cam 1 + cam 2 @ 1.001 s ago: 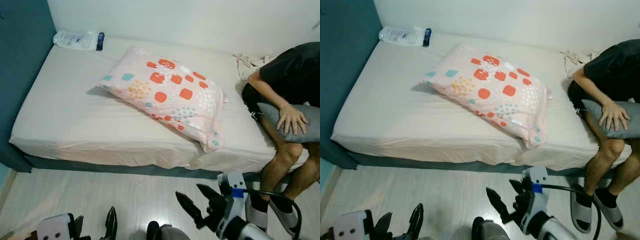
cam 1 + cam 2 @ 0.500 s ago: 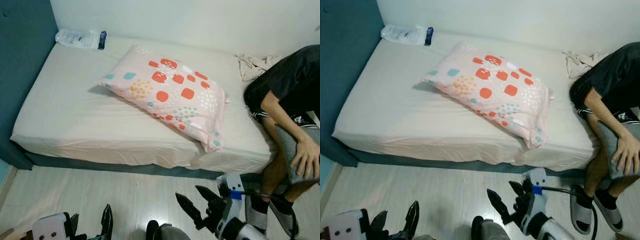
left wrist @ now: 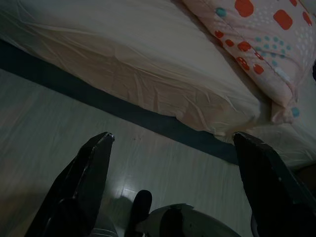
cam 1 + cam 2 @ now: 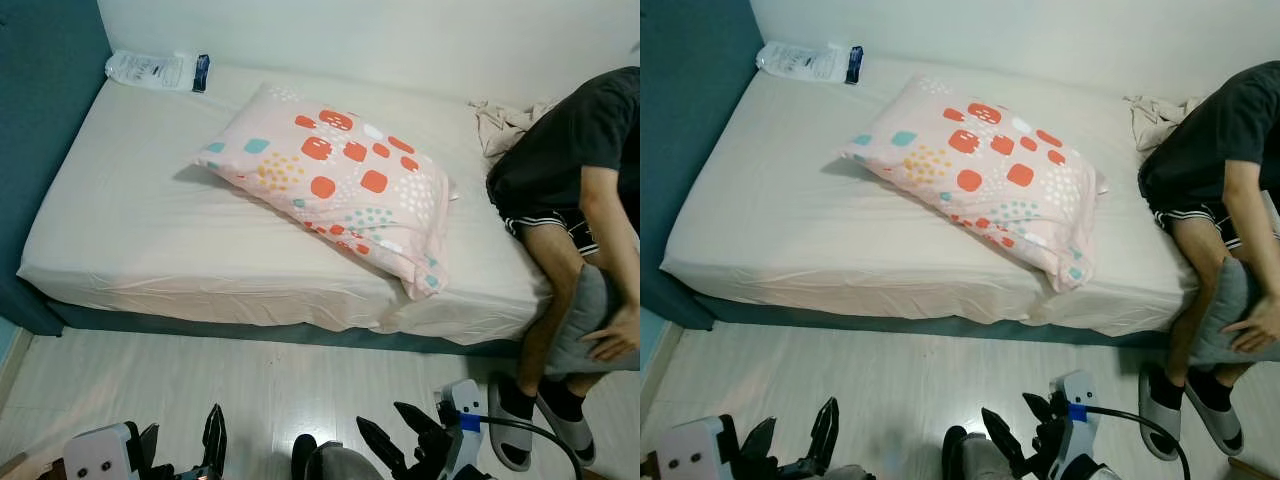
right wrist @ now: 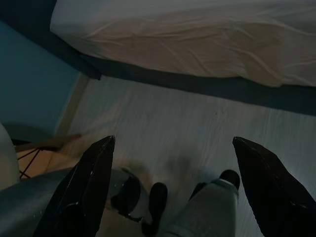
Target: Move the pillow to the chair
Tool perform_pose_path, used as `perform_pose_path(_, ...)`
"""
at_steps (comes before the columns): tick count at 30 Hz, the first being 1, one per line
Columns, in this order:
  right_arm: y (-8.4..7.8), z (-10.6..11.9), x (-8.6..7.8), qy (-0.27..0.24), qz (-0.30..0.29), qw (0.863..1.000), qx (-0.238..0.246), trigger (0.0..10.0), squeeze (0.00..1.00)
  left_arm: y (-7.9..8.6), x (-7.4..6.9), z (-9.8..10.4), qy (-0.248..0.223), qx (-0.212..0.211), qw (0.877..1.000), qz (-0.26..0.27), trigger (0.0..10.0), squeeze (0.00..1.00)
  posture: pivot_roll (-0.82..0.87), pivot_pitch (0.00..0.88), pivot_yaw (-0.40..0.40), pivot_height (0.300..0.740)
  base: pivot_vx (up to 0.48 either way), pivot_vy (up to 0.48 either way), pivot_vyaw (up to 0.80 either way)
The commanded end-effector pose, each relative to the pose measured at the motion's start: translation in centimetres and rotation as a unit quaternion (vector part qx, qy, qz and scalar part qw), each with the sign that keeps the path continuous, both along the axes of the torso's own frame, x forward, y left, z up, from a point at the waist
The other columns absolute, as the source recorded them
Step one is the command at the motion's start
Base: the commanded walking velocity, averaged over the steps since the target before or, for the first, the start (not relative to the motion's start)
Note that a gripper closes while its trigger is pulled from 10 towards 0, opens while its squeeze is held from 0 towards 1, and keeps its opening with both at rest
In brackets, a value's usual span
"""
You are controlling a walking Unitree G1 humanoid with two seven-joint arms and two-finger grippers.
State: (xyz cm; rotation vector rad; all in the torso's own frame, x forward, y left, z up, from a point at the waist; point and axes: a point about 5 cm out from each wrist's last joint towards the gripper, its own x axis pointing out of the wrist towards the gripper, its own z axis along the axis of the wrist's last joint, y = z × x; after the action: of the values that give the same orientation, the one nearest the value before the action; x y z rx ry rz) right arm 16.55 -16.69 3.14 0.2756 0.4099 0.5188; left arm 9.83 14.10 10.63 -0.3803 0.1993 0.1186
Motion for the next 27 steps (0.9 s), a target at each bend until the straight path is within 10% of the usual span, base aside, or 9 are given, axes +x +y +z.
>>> perform_pose_path(1, -0.29, -0.17, -0.34, -0.002, -0.003, 1.0, -0.006, 7.0, 0.0, -0.22, 0.07, -0.21, 0.008, -0.011, 1.0, 0.01, 10.0, 0.0, 0.04, 0.248, -0.156, 0.74, 0.0, 0.0, 0.0)
perform_pose_path(27, -0.21, -0.7, -0.16, -0.015, -0.002, 1.0, -0.006, 7.3, 0.0, -0.05, 0.0, -0.27, 0.012, -0.008, 1.0, 0.012, 10.0, 0.0, 0.04, 0.252, -0.153, 0.74, 0.0, 0.0, 0.0)
